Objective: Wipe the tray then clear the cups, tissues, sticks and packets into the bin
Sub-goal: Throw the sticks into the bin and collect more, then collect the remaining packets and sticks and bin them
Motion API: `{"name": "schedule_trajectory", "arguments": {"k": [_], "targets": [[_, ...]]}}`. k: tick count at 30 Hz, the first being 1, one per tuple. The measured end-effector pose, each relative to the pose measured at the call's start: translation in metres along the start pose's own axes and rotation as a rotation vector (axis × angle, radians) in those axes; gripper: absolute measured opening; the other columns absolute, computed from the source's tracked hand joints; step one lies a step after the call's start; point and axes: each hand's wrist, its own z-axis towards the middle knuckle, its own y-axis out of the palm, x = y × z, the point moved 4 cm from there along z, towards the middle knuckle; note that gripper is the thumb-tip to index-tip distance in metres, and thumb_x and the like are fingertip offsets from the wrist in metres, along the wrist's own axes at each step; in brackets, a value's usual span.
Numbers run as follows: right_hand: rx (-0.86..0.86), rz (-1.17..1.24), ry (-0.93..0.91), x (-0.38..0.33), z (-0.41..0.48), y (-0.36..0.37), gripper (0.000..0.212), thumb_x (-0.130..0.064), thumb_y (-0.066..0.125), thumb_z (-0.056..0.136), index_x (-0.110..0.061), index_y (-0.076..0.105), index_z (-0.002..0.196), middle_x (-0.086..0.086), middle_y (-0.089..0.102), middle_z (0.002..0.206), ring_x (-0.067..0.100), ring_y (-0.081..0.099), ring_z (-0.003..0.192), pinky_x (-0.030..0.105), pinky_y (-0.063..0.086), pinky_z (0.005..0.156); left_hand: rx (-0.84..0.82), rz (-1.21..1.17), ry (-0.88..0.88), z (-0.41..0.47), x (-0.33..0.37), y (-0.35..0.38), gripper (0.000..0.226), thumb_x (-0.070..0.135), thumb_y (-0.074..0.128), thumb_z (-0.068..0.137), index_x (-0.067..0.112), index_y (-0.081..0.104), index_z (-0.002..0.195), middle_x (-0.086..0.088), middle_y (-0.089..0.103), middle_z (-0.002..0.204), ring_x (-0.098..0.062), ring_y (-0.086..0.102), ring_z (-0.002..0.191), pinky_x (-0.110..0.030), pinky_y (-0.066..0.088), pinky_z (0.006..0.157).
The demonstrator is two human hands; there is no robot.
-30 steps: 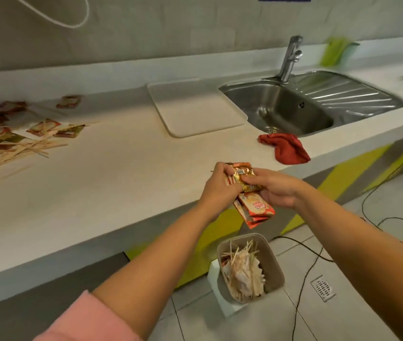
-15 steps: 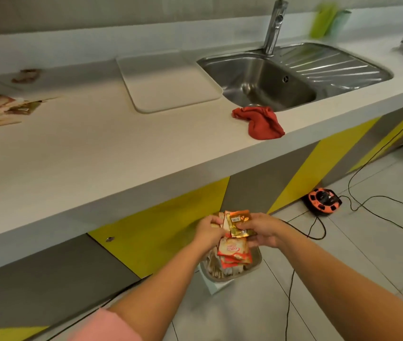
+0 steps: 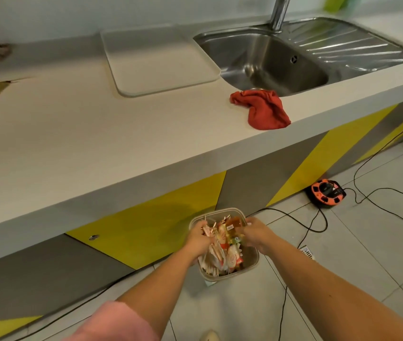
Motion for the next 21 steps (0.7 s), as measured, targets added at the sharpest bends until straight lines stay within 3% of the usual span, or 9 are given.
{"name": "schedule_trajectory", "arguments": {"k": [2, 4, 6, 9, 14, 18, 21], "targets": [[0.015, -0.078, -0.008, -0.001, 0.002, -0.001, 0.040, -0.011, 0.062, 0.085, -0.003, 0.048, 0.122, 0.013, 0.059, 0.099, 0.023, 0.055, 0.088, 0.036, 0.049, 0.073, -0.049, 0.030, 0.001, 0.002, 0.001, -0.001, 0.069, -0.005, 0.057, 0.085, 0.015, 0.029, 0.145, -0.010, 0.046, 0.139, -0.009, 0.053, 0.086, -0.024, 0.045, 0.072], [-0.003, -0.159, -0.008, -0.002, 0.001, -0.001, 0.027, -0.008, 0.059, 0.087, -0.002, 0.051, 0.111, 0.012, 0.057, 0.087, 0.021, 0.053, 0.078, 0.033, 0.046, 0.067, -0.051, 0.064, -0.007, 0.002, 0.001, -0.003, 0.070, -0.004, 0.056, 0.087, 0.014, 0.025, 0.147, -0.009, 0.039, 0.146, -0.021, 0.051, 0.115, -0.028, 0.043, 0.085], [-0.044, -0.171, 0.018, -0.002, 0.000, -0.001, 0.016, -0.005, 0.057, 0.089, -0.007, 0.051, 0.103, 0.005, 0.049, 0.075, 0.014, 0.045, 0.068, 0.025, 0.038, 0.058, -0.011, 0.105, -0.022, -0.002, 0.005, -0.008, 0.066, -0.003, 0.056, 0.088, 0.012, 0.028, 0.146, -0.011, 0.040, 0.145, -0.026, 0.044, 0.127, -0.029, 0.041, 0.093], [-0.092, -0.206, 0.045, -0.006, 0.000, 0.001, 0.010, -0.007, 0.051, 0.093, -0.011, 0.049, 0.102, 0.002, 0.044, 0.072, 0.012, 0.040, 0.061, 0.023, 0.032, 0.049, 0.013, 0.156, -0.037, -0.005, 0.010, -0.014, 0.052, -0.005, 0.054, 0.088, 0.008, 0.041, 0.136, -0.014, 0.048, 0.135, -0.025, 0.052, 0.112, -0.028, 0.042, 0.086], [-0.166, -0.343, -0.004, -0.030, -0.011, 0.011, 0.012, -0.010, 0.043, 0.097, -0.016, 0.047, 0.087, 0.002, 0.048, 0.073, 0.010, 0.047, 0.062, 0.021, 0.040, 0.052, -0.020, 0.269, 0.016, -0.017, 0.027, -0.023, 0.032, 0.002, 0.056, 0.088, 0.009, 0.052, 0.119, -0.016, 0.059, 0.114, -0.024, 0.057, 0.096, -0.026, 0.043, 0.074], [-0.169, -0.581, -0.147, -0.056, -0.023, 0.029, 0.013, -0.015, 0.044, 0.097, -0.013, 0.053, 0.105, 0.004, 0.053, 0.078, 0.012, 0.051, 0.056, 0.024, 0.047, 0.054, -0.078, 0.412, 0.084, -0.031, 0.042, -0.034, 0.016, 0.008, 0.055, 0.090, 0.018, 0.050, 0.101, -0.003, 0.056, 0.097, -0.018, 0.056, 0.086, -0.028, 0.049, 0.076], [-0.226, -0.865, -0.225, -0.082, -0.046, 0.051, 0.025, -0.017, 0.050, 0.094, -0.013, 0.051, 0.119, 0.009, 0.056, 0.092, 0.013, 0.055, 0.053, 0.025, 0.049, 0.051, -0.139, 0.578, 0.118, -0.049, 0.054, -0.050, 0.017, 0.016, 0.055, 0.092, 0.017, 0.052, 0.109, 0.000, 0.055, 0.089, -0.014, 0.054, 0.074, -0.020, 0.041, 0.058]]}}
